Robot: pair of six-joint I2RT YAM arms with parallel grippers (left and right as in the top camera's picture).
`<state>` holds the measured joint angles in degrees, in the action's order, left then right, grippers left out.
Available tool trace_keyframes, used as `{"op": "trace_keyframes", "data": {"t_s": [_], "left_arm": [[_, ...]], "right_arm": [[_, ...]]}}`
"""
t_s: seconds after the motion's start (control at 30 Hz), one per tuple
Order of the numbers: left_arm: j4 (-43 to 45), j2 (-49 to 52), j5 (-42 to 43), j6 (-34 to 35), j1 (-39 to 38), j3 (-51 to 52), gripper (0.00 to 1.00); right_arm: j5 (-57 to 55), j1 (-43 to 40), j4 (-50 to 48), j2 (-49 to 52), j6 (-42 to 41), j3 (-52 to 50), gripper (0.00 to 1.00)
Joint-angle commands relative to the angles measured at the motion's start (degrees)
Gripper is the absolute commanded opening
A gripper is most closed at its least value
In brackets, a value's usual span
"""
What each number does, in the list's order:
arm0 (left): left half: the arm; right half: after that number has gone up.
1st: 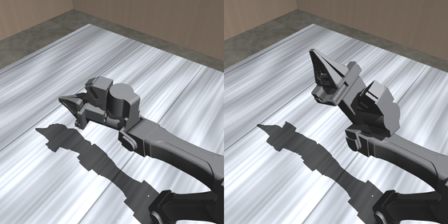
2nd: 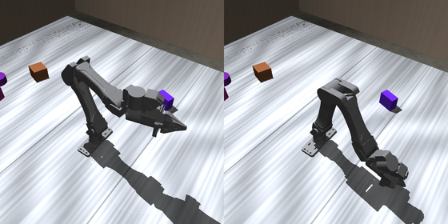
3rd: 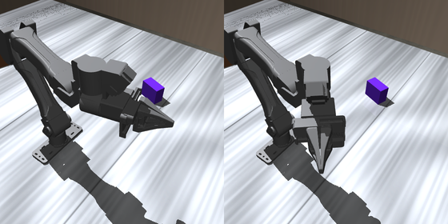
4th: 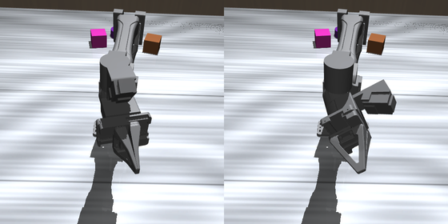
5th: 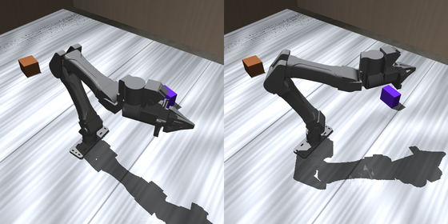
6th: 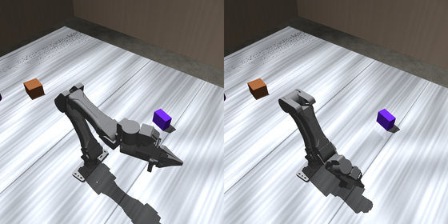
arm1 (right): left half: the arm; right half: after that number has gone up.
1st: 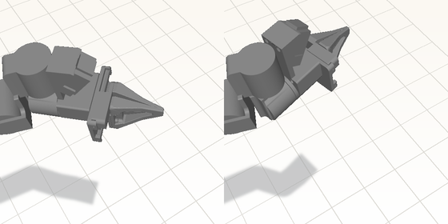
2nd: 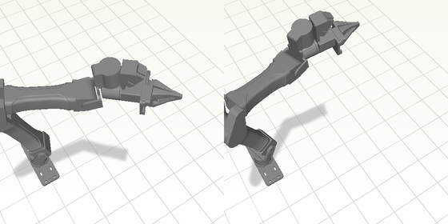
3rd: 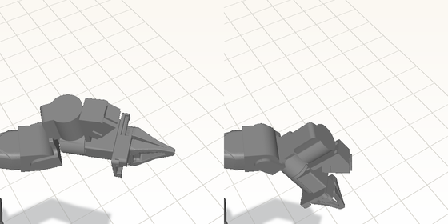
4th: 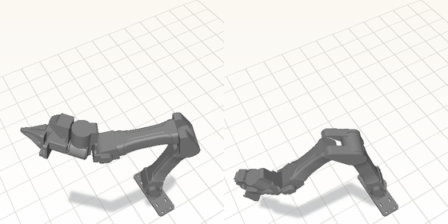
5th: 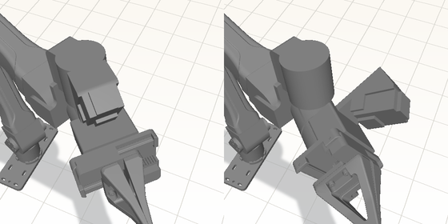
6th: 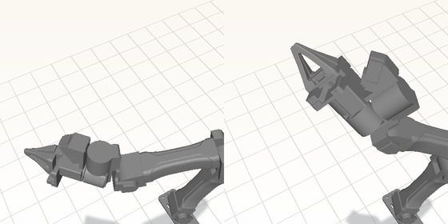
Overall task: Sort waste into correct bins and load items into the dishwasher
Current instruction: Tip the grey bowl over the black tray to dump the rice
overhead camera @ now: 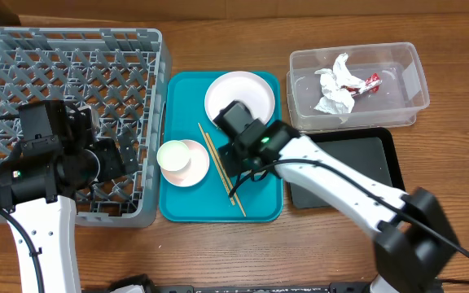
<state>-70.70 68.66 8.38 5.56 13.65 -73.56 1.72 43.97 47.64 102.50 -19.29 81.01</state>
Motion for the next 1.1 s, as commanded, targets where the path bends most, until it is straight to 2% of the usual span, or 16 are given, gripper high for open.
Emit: {"op": "trace_keyframes", "data": {"t_s": [0.0, 0.27, 0.53, 0.93, 1.07], "left_arm": [[0.26, 0.33, 0.66, -1.27, 0.20, -0.37, 1.00], [0.24, 0.33, 0.66, -1.27, 0.20, -0.37, 1.00], [0.24, 0.33, 0.66, -1.27, 0.20, -0.37, 1.00], [0.24, 0.33, 0.68, -1.27, 0.20, -0.37, 1.00], [0.24, 0.33, 0.68, -1.25, 0.20, -0.37, 1.00]], "right_arm": [[1.79, -4.66, 0.96, -6.25, -5.31, 2.21, 0.04], [18.95, -18.47, 6.16, -7.89, -6.69, 1.16, 0.04], [32.44, -32.06, 5.11, -7.89, -5.88, -7.08, 0.04], [59.89, -48.04, -10.62, -7.89, -6.08, -24.79, 0.04], [67.01, -52.85, -12.46, -7.89, -6.05, -28.15, 0.04]]}}
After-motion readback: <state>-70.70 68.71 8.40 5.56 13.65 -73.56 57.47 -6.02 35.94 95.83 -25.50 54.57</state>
